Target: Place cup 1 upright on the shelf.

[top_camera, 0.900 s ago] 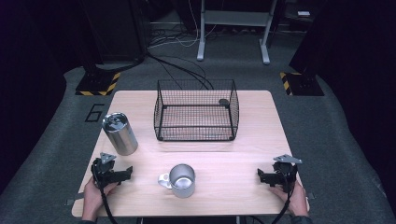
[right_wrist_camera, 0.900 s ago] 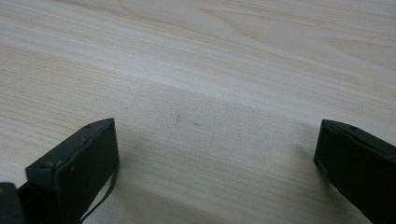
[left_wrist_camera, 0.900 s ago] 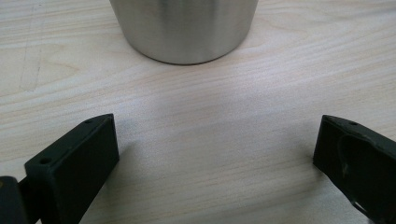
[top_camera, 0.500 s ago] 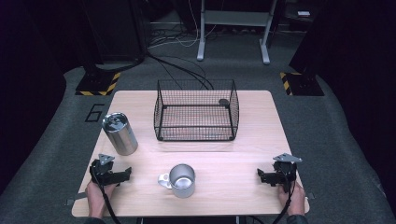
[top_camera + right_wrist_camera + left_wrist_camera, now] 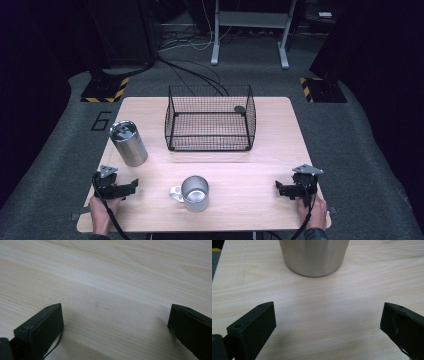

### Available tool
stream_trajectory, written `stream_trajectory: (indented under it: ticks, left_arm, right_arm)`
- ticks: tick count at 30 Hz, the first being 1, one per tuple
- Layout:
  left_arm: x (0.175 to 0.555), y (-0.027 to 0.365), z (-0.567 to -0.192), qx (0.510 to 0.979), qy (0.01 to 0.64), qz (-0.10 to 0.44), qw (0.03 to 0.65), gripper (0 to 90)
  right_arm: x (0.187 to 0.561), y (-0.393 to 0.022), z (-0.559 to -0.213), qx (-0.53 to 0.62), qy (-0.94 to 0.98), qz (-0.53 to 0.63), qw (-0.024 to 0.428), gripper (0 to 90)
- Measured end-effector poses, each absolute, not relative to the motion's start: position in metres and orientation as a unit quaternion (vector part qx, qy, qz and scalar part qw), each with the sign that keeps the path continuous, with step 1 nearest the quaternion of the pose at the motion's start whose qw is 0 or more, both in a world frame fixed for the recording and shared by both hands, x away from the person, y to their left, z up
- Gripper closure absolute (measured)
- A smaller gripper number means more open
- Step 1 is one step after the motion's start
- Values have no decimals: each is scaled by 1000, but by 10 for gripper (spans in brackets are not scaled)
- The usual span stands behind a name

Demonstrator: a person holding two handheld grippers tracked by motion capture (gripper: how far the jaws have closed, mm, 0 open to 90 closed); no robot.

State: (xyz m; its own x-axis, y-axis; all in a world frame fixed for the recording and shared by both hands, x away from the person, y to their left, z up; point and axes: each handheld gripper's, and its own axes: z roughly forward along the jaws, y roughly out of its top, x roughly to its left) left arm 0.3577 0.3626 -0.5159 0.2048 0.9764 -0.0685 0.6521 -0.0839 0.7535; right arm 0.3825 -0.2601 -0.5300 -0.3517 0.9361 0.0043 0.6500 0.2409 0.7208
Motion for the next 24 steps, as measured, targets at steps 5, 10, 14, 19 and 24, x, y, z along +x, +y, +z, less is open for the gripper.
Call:
stream_trajectory:
  ticks: [5, 10, 14, 19, 24]
  left_arm:
    - [357, 365, -503, 694, 576, 248, 354, 1]
    - [360, 367, -490, 692, 574, 251, 360, 1]
    - [362, 366, -479, 685, 575, 253, 369, 1]
    - [367, 366, -466, 687, 566, 262, 372, 0]
    - [374, 367, -451, 685, 560, 266, 382, 0]
  right_arm:
    - [383, -260, -530, 525, 756, 323, 221, 0]
    - [383, -261, -530, 522, 758, 323, 220, 0]
    - [383, -261, -530, 522, 758, 323, 220, 0]
    - [384, -261, -530, 520, 759, 323, 221, 0]
    - [384, -261, -530, 519, 759, 325, 221, 0]
